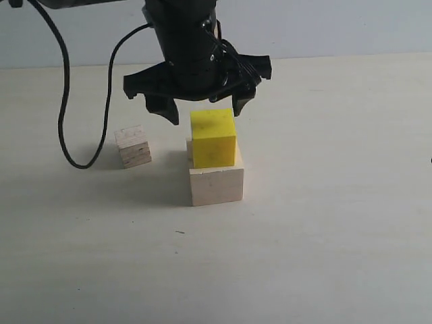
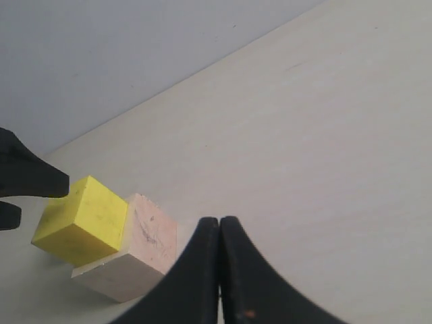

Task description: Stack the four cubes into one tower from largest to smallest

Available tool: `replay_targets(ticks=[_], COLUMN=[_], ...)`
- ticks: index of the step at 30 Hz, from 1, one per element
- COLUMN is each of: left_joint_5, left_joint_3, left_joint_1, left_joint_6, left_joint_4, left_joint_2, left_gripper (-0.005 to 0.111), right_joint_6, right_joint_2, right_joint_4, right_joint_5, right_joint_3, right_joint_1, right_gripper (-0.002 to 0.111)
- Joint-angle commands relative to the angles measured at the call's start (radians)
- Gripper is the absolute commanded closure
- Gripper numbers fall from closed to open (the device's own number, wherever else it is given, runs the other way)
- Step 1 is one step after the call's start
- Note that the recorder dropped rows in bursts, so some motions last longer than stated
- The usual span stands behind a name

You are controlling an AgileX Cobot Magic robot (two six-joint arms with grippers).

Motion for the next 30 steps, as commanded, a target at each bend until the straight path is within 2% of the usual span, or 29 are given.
replay_targets(ticks=[1, 4, 8, 11, 14, 27, 30], left_joint_5=[0.046, 0.101, 0.113, 0.113, 0.113, 0.113, 0.113], left_joint_3=[-0.005, -0.005, -0.005, -0.003, -0.003, -0.001, 0.031], left_joint_1=[-0.003, -0.003, -0.003, -0.003, -0.003, 0.011, 0.040], left_joint_6=[0.035, 0.076, 0.148, 0.223, 0.269, 0.456, 0.507], left_joint_4=[0.006, 0.006, 0.031, 0.044, 0.049, 0.186, 0.186], left_joint_2=[-0.057, -0.096, -0.163, -0.221, -0.278, -0.442, -0.453], left_gripper=[0.030, 0.044, 0.072, 0.084, 0.089, 0.090, 0.102], right_joint_6=[-0.003, -0.003, -0.003, -0.003, -0.003, -0.003, -0.003], right_joint_2=[0.002, 0.002, 0.002, 0.002, 0.002, 0.002, 0.002], right_joint_4=[-0.005, -0.007, -0.007, -0.007, -0.007, -0.007, -0.007], right_joint_5=[0.000, 0.002, 0.011, 0.015, 0.017, 0.026, 0.035], right_joint_3=[-0.006, -0.006, -0.006, -0.006, -0.006, -0.006, -0.006], right_joint_1=[0.002, 0.002, 0.002, 0.002, 0.002, 0.002, 0.002], right_gripper=[0.108, 0.108, 0.108, 0.108, 0.108, 0.108, 0.108])
